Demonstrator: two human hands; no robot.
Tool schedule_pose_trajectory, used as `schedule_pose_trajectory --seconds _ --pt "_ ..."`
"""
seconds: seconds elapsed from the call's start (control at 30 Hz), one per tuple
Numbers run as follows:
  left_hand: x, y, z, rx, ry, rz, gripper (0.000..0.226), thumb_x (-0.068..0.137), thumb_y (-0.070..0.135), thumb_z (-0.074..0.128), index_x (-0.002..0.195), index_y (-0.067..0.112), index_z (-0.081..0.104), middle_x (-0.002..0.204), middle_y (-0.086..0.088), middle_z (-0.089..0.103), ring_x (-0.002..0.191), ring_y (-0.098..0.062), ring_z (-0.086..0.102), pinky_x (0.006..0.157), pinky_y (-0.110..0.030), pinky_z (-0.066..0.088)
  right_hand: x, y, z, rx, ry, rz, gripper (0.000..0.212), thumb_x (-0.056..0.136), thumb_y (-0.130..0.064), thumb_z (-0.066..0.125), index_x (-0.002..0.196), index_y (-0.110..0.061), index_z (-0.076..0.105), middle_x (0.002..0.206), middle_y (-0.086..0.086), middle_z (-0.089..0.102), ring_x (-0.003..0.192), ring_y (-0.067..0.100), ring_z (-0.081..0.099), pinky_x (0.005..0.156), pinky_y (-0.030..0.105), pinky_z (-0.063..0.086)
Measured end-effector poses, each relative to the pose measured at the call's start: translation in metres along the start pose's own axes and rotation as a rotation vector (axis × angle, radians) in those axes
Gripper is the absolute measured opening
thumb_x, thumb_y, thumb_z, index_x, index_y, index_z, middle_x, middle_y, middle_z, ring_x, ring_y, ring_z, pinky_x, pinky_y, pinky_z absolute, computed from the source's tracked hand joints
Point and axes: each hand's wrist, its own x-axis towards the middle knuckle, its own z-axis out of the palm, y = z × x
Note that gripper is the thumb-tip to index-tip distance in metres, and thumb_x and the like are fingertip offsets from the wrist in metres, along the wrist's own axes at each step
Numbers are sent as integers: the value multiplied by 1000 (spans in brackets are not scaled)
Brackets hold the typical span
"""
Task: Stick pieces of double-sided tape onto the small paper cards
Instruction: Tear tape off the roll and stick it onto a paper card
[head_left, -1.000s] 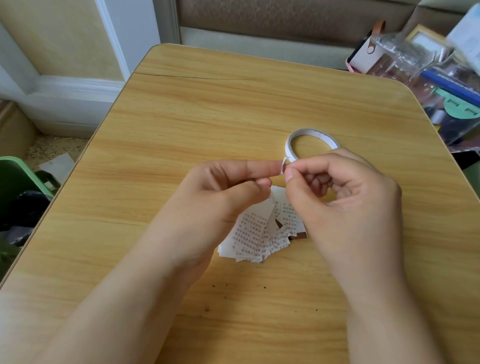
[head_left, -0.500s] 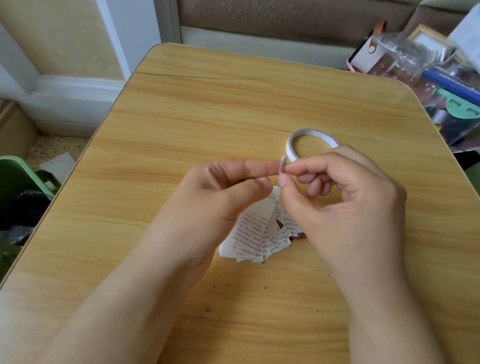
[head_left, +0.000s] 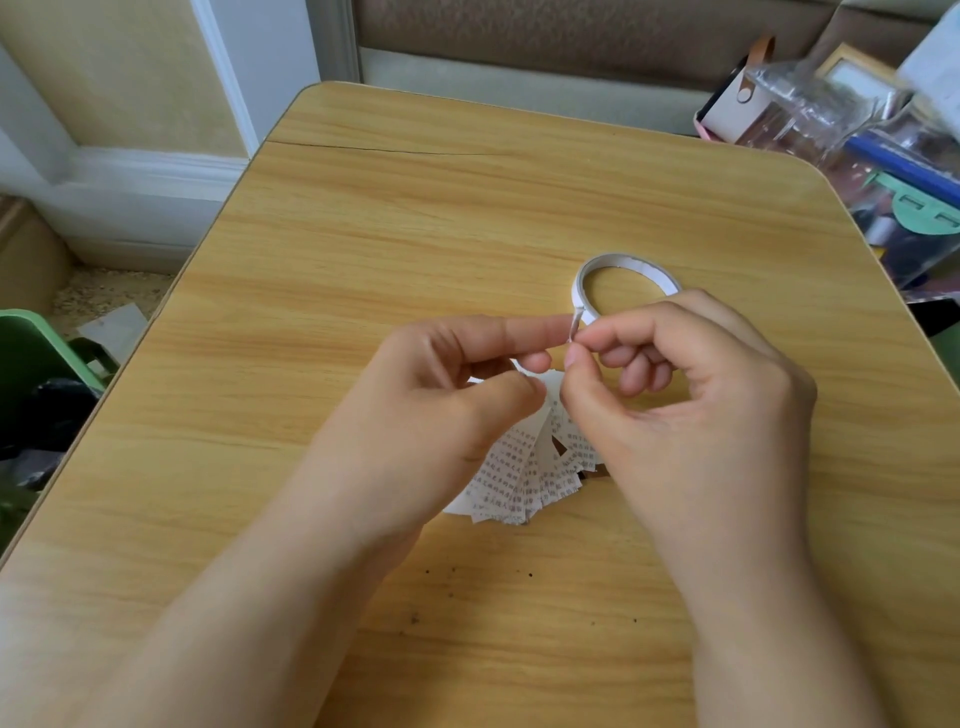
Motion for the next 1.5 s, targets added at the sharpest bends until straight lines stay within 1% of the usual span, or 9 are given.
schedule_pose_trajectory --seconds 0.1,0.4,0.5,0.6,0.73,0.87,1.17,1.4,1.5 --pt "0 1 1 28 9 0 32 70 13 59 91 30 76 98 -12 67 86 -18 52 81 -30 39 0 0 1 -1 5 4 6 74 -7 70 70 -11 67 66 -1 55 60 7 45 62 12 38" --pt "-1 1 5 67 19 -8 43 66 10 55 98 32 75 81 4 61 77 -20 46 73 -35 34 1 -1 1 4 12 -15 7 72 -7 66 67 -11 63 68 -7 51 60 8 43 64 9 36" --pt "0 0 3 57 2 -4 44 67 8 54 99 29 75 80 4 62 78 -19 49 75 -26 38 1 -1 1 51 -7 5 7 71 -7 65 66 -11 62 68 -8 51 60 8 45 64 10 37" --pt "0 -1 1 -2 -30 -11 42 68 7 53 97 28 75 75 14 66 79 -2 57 71 -8 41 2 0 0 160 -47 61 6 71 -5 65 67 -8 62 70 -5 56 61 12 48 62 15 40" --pt "1 0 0 -92 -60 -30 36 71 4 56 97 20 75 85 9 72 96 -5 64 95 -23 43 3 1 -1 293 -98 145 4 71 -7 63 67 -9 62 73 -8 60 62 16 49 61 21 42" --pt "1 0 -1 -135 -47 -59 29 72 10 60 94 19 77 77 11 71 80 -3 57 85 -25 38 4 0 -1 388 -131 208 2 70 -15 61 67 -14 61 72 -8 62 62 17 50 62 22 42" --pt "2 -2 -1 -122 -17 -65 23 72 15 61 88 22 78 86 1 73 79 -7 54 83 -26 38 3 2 0 499 -162 275 3 67 -17 60 64 -17 61 66 7 58 62 23 51 60 25 41" --pt "3 -3 0 -106 2 -63 22 71 16 60 84 22 78 81 8 72 73 2 57 75 -18 39 4 5 1 548 -171 350 5 63 -20 59 64 -15 60 63 5 59 58 11 48 56 18 37" --pt "4 -4 -1 -74 34 -74 23 71 17 60 84 25 78 81 12 72 73 3 56 77 -20 38 5 6 0 592 -162 409 7 64 -10 61 61 -16 60 59 -4 58 55 6 47 54 15 37"
